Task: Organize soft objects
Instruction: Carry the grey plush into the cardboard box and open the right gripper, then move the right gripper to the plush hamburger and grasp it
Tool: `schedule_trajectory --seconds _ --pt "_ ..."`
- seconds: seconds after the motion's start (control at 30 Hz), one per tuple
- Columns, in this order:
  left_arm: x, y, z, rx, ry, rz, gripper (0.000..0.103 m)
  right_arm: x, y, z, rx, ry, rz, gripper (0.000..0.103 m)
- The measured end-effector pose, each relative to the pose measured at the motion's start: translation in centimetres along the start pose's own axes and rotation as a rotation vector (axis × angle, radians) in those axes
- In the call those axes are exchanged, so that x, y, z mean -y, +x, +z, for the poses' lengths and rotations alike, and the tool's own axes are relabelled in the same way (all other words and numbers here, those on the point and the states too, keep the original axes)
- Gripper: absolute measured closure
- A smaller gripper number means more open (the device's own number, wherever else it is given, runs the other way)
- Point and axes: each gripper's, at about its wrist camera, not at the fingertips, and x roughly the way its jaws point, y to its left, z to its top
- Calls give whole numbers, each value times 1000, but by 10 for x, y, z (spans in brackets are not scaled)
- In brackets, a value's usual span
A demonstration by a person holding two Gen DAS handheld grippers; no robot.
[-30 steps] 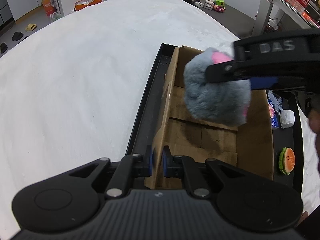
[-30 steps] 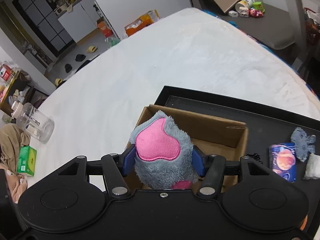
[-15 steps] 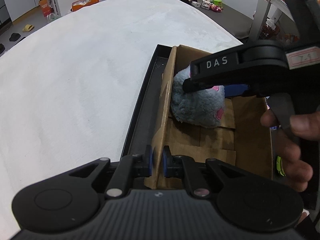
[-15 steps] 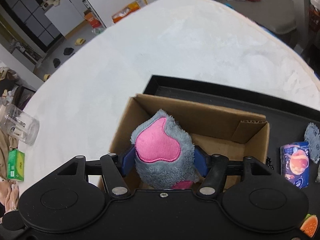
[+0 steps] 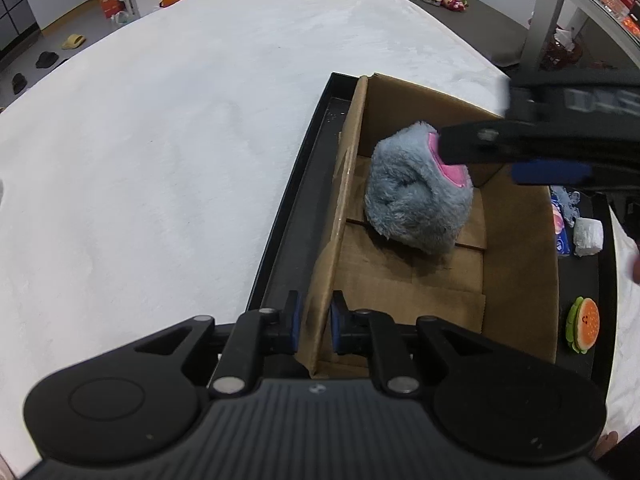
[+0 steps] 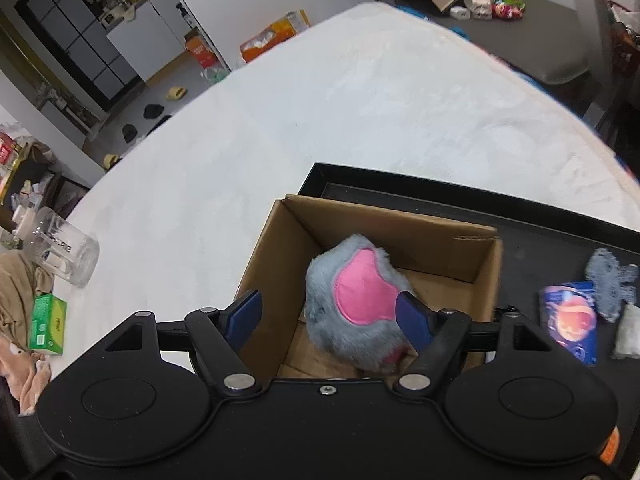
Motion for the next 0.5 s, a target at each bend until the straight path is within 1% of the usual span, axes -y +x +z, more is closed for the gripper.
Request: schedule_trajectory --seconds 0.07,0.17,0.27,0.3,0.33,0.37,0.43,0.5 --pt "3 -1 0 -3 -4 17 88 2 -10 -2 11 -4 3 30" --pt "9 -3 1 -7 -1 52 83 7 -21 -6 25 0 1 29" --pt "13 -7 0 2 -1 78 66 12 -31 -11 40 3 -6 27" --pt "14 -8 0 6 0 88 58 13 -34 -13 45 5 -10 27" --pt "16 -9 0 12 3 100 53 17 -38 -16 50 8 -15 27" --pt "18 -10 -1 18 7 113 50 18 -38 -18 54 11 -19 26" --pt "23 -12 -1 24 21 134 41 23 -47 -24 68 21 -26 21" --pt "26 -14 -3 25 35 141 37 28 -55 -28 85 28 -35 18"
